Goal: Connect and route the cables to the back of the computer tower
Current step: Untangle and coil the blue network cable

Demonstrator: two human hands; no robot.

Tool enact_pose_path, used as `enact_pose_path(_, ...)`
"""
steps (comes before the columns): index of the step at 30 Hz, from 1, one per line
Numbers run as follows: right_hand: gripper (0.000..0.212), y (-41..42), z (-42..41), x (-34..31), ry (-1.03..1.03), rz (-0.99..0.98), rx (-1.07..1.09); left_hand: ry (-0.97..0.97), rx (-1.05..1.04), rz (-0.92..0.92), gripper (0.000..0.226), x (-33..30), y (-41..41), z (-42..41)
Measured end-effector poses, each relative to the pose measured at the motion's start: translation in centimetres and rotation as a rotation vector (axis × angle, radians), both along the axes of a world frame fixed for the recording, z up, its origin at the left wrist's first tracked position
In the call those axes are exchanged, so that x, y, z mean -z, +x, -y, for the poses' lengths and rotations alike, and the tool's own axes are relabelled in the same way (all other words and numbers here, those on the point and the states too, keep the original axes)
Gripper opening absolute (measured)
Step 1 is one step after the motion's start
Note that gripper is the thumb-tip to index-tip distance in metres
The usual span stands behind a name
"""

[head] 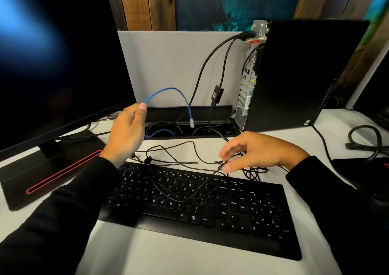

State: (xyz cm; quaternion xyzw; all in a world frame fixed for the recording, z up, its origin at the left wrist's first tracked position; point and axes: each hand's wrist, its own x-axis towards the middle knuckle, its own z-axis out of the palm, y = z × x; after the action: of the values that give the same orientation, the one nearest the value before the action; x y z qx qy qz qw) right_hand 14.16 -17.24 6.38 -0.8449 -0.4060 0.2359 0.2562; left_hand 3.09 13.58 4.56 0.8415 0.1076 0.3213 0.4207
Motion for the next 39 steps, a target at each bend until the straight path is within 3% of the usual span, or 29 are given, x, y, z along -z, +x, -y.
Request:
enact_pose_path(2,0.053,-0.1,-0.6,0.0,0.211,0.050,0.092,0.109,0.045,-0.006,0.044,-0.2,0.0,0.8)
enact_pose_path(5,0.043,-0.6,-1.6,0.3,0.464,0.320,0.284,0.247,0.162,0.024,0.043,-0.6,-0.6,2.1)
enact_pose_path(8,0.081,-0.8,-2.2,0.6,0.504,0.474,0.326,0.371,0.249,0.053,0.037,-1.5,-1.2,4.3)
enact_pose_path(9,0.081,-0.6,-2.3,0.6,0.504,0.492,0.328,0.392,0.269,0.068,0.037,-2.0,-1.4,5.1)
enact_pose_path(13,0.021,0.7,-1.8,-0.4,0.604,0.508,0.330,0.372,0.289,0.168,0.035,-4.0,-1.1,6.5)
enact_pose_path(19,0.018,3.4,-0.8,-2.1,0.869,0.432,0.456,0.290,0.238,0.251,0.030,-6.9,3.0,6.2)
enact_pose_path(25,0.014,6.7,0.2,-6.5,1.265,0.495,0.628,0.455,0.229,0.142,0.011,-7.0,7.8,5.6)
enact_pose_path(28,0.007,7.7,0.8,-7.2,1.276,0.469,0.626,0.427,0.196,-0.131,0.023,-3.2,10.1,2.9)
enact_pose_path(32,0.013,8.7,2.2,-4.8,1.103,0.485,0.654,0.358,0.145,-0.417,0.035,2.5,10.1,0.3)
enact_pose_path(39,0.014,8.5,2.0,-0.1,0.881,0.391,0.660,-0.207,0.181,-0.181,0.034,3.3,11.4,3.8)
